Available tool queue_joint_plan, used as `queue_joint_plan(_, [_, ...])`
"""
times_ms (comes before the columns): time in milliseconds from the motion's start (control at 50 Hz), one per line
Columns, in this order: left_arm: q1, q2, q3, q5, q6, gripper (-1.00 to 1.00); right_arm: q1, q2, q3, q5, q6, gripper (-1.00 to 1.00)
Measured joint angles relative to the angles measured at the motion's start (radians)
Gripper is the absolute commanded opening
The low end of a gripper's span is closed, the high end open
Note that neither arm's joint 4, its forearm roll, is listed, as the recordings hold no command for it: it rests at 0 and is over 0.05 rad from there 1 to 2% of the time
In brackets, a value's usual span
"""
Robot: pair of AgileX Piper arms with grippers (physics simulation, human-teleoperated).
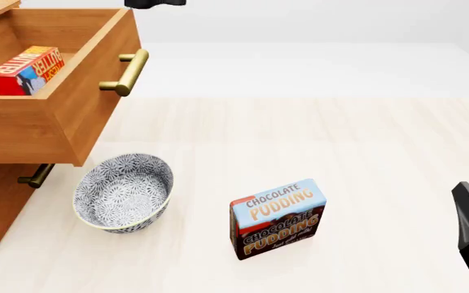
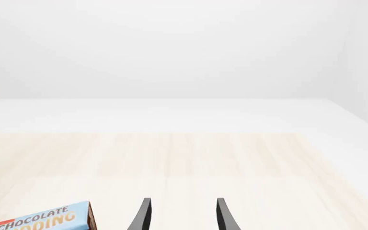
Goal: Put the butter at the back in the top drawer of the cabinet and close it.
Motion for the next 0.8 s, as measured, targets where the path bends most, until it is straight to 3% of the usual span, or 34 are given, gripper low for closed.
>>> queue_joint_plan(800, [-0.102,0.151,0.073,-0.131,-0.062,1.00,0.000,0.000,0.000,0.000,0.000,1.00])
